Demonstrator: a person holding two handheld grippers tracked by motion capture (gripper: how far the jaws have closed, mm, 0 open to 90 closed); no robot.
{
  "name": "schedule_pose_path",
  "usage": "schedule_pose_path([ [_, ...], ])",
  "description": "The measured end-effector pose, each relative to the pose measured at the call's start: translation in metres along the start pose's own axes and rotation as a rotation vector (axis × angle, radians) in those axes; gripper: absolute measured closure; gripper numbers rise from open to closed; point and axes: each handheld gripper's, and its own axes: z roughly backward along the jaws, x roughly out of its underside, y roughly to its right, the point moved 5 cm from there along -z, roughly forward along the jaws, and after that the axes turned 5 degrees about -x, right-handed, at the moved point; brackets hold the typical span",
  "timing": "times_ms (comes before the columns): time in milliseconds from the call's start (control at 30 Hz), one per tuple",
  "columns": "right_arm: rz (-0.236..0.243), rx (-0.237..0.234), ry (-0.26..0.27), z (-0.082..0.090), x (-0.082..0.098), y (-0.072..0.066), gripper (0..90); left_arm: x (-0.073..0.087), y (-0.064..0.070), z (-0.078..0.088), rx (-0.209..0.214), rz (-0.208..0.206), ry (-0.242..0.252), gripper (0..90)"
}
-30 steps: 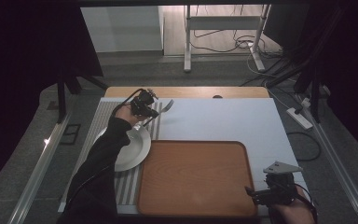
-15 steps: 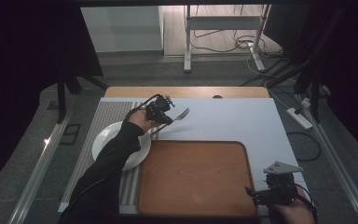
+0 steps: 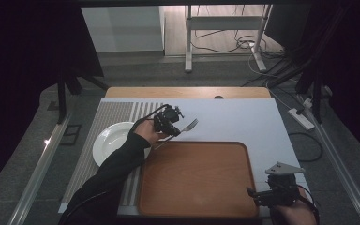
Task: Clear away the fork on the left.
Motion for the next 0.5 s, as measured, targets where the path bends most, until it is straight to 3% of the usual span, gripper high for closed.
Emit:
schedule_pose_path([
  [200, -0.010, -0.001, 0.014, 0.001, 0.000, 0.000, 0.0, 0.010, 0.017, 0.001, 0.000, 0.004, -0.018, 86.5],
  [500, -0.021, 0.001, 0.037, 0.004, -0.001, 0.001, 0.0, 0.033, 0.040, 0.004, 0.024, 0.049, -0.032, 86.5],
])
